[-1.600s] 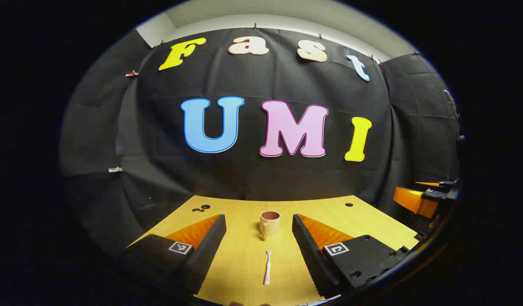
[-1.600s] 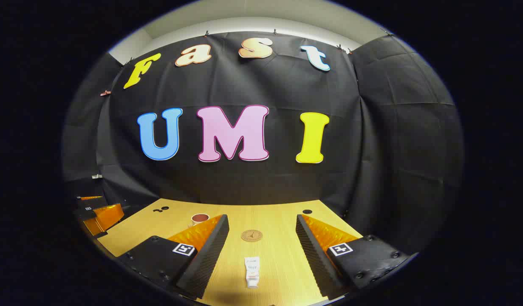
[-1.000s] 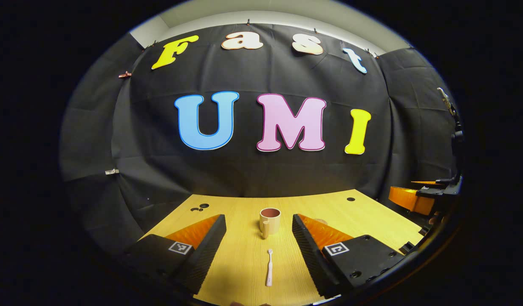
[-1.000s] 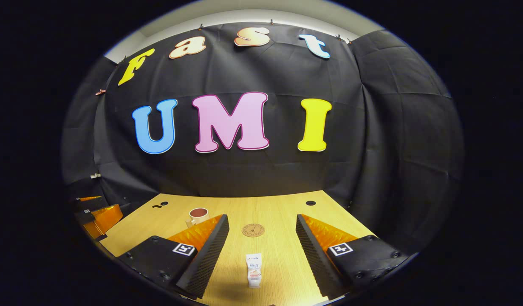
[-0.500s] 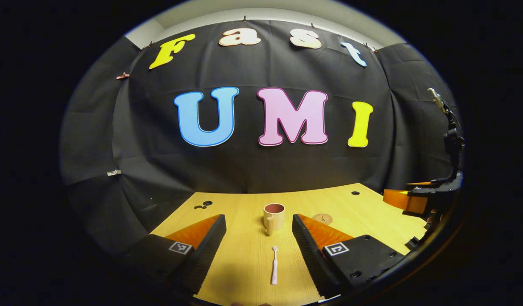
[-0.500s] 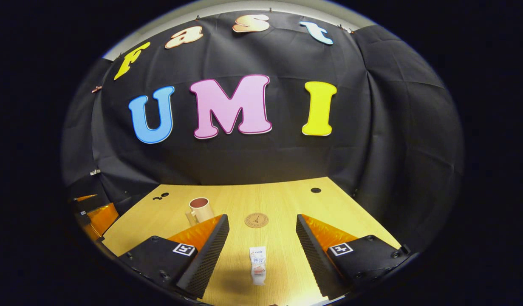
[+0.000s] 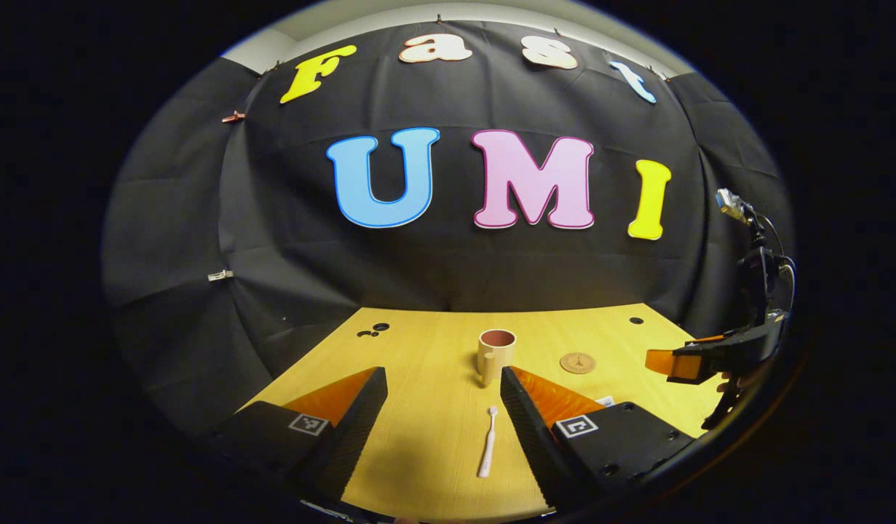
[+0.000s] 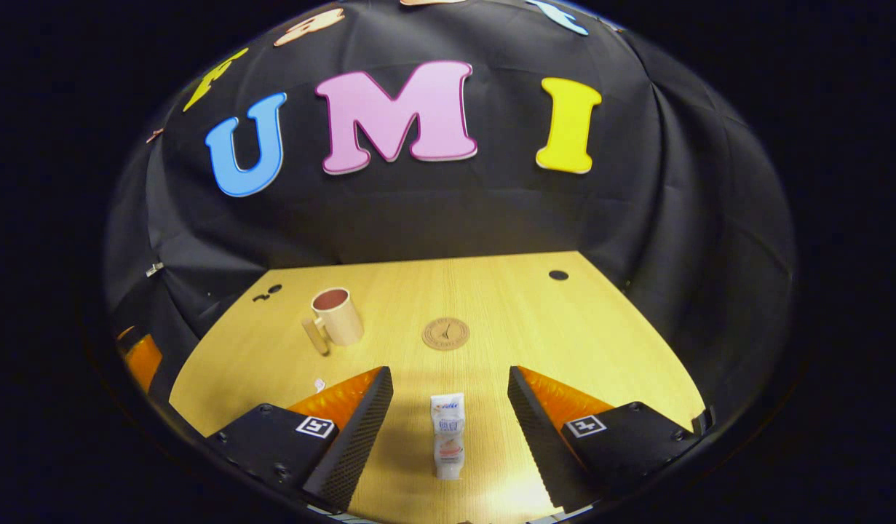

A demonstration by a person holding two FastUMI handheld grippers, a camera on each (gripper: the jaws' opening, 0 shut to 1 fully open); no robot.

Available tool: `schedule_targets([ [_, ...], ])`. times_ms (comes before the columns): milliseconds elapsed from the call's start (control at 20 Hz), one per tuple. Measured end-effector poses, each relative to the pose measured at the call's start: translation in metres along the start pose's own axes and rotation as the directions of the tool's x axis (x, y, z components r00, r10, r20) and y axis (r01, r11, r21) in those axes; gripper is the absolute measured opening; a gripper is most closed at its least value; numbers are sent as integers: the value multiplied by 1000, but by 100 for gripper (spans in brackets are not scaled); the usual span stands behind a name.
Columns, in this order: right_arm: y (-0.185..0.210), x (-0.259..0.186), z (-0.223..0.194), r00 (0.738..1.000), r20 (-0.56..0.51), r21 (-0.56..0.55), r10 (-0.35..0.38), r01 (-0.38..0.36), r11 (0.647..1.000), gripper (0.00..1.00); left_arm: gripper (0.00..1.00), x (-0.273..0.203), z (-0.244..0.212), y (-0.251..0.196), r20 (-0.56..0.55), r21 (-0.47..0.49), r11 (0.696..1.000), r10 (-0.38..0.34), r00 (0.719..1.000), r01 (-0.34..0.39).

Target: Put the toothbrush and toothpaste on the desktop into the cup, then pick up the cup and place it on the coaster on the desktop.

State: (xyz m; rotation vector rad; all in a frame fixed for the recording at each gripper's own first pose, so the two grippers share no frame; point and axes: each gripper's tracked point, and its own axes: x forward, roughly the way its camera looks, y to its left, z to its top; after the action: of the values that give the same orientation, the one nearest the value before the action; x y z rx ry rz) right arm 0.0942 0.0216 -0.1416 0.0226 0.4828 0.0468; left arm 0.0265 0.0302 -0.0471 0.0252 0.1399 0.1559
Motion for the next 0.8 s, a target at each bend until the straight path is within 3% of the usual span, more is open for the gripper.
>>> schedule_targets([
  [400, -1, 50, -60, 968, -249, -60, -15, 0, 998, 98, 97, 14, -29, 11, -99, -16, 995, 92, 991, -94],
  [800, -4, 80, -122, 887, -459, -115, -40, -15, 993, 98, 97, 28, -48, 6, -186, 6, 989, 144, 972, -145],
])
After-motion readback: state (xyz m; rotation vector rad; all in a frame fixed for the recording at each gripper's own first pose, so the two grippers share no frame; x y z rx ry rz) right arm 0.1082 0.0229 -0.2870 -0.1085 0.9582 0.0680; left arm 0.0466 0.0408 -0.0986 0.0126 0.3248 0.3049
